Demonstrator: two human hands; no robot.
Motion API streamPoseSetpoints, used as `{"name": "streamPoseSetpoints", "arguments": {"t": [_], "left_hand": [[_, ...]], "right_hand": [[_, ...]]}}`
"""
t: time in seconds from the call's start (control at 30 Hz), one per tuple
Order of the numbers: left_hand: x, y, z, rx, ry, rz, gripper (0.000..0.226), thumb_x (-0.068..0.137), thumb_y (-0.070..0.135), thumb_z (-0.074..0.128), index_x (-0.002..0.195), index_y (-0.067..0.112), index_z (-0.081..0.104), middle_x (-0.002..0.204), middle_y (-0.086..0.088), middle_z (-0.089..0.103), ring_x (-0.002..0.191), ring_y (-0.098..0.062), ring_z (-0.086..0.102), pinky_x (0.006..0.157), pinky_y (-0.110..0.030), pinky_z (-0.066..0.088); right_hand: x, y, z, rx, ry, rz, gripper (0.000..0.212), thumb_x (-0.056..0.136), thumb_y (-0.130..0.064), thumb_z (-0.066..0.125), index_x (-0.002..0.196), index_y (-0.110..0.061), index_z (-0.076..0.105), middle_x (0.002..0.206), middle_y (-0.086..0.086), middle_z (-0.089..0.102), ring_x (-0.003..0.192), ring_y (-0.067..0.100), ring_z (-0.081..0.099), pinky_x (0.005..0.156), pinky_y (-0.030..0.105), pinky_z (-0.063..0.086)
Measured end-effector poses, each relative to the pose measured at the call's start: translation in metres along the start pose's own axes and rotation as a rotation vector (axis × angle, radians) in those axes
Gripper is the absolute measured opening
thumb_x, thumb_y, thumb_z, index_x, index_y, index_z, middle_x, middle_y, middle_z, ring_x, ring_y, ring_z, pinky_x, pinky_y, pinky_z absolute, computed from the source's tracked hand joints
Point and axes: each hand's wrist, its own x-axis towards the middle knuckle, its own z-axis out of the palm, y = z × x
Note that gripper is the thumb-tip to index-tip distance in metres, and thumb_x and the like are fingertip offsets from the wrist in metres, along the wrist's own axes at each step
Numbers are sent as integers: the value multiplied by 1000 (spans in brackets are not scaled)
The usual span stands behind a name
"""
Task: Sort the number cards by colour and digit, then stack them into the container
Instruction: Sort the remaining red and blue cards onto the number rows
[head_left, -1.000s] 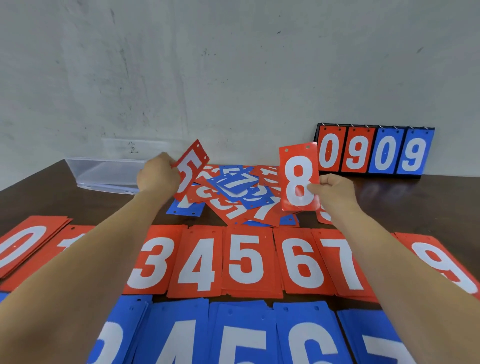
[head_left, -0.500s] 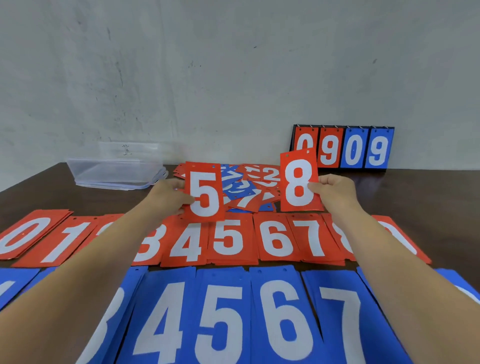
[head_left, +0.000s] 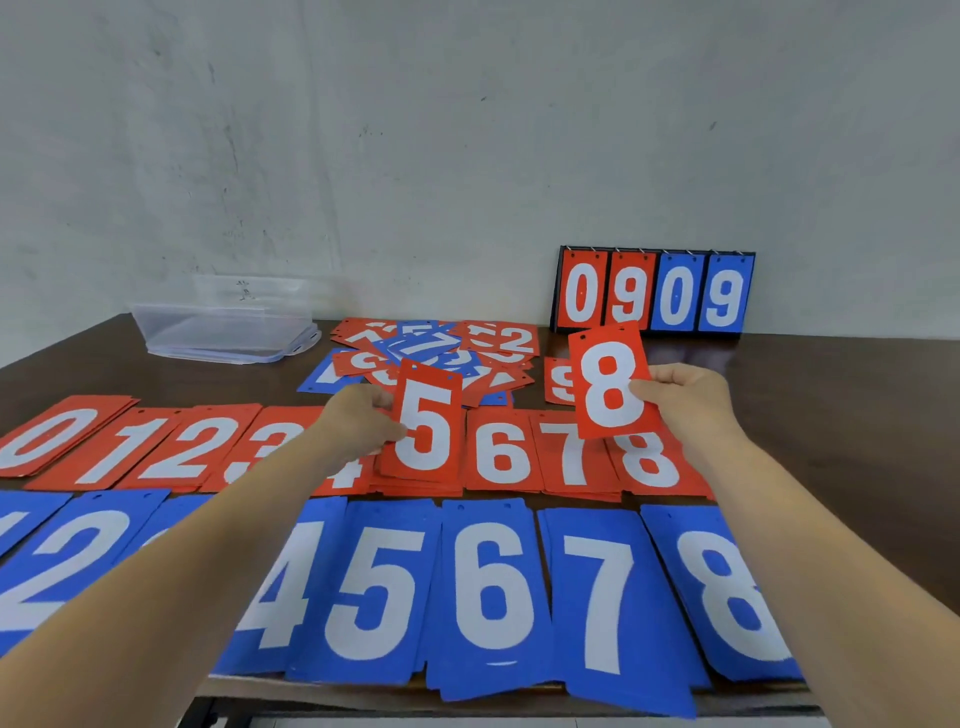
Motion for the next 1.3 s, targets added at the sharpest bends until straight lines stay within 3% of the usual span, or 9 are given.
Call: {"name": "streamPoseSetpoints", "arguments": {"t": [0.07,0.27,0.47,0.67,0.8,0.9,1.0,1.1,1.3], "left_hand": [[0,0,6,149,48,26,53,87,18,71,135,9,52,135,-8,54,116,-24,56,90,-32,49],[-2,1,18,479,72,27,32,87,24,68,115,11,60,107,-4,62,90,-18,57,75,-28,50],[-5,-2,25,562,98,18,43,89,29,66,126,10,57,117,-7,62,102,-21,59,81,-29,50],[-7,-1,28,575,124,28,37,90,28,66,121,10,59,110,-7,64,96,-20,60,82,-31,54],[-10,0,30,556,152,13,42,89,28,67,126,12,56,116,-7,63,101,-22,60,84,-33,54],[-12,-1,31,523,170,17,47,89,27,67,132,14,53,120,-6,63,104,-22,61,85,-34,55],[-16,1,30,491,215,36,46,91,25,64,135,15,52,121,-6,63,103,-22,61,84,-33,56],[-20,4,28,451,240,54,39,91,24,62,128,15,56,112,-7,65,95,-22,63,80,-34,58],[-17,4,17,336,274,85,28,90,19,61,117,12,64,103,-5,67,86,-21,62,72,-32,53]], "right_hand": [[1,3,-10,8,7,11,16,87,-14,69,103,-13,68,112,8,69,105,27,64,94,49,52],[7,15,-44,-21,57,22,10,88,-15,69,96,-18,64,111,6,67,108,27,61,96,48,50],[13,32,-64,-61,62,85,18,87,-16,71,104,-15,66,111,8,68,105,30,63,92,50,53],[19,55,-48,-64,-44,131,12,80,-8,75,88,-14,67,101,11,71,95,29,68,85,45,56],[23,64,-37,-391,-20,28,32,81,-13,74,112,-13,67,114,6,67,105,26,63,86,36,53],[19,63,-33,-720,5,-8,30,82,-25,73,111,-21,64,104,0,65,92,19,59,67,29,47],[17,58,-30,-870,41,-17,28,81,-33,73,103,-22,60,90,-3,61,79,16,55,50,24,37],[18,55,-29,-925,33,-40,23,84,-30,71,101,-20,59,90,-1,63,75,16,56,45,24,30],[21,45,-17,-862,38,-115,11,87,-29,68,90,-20,63,82,-2,63,69,13,54,49,23,39]]}}
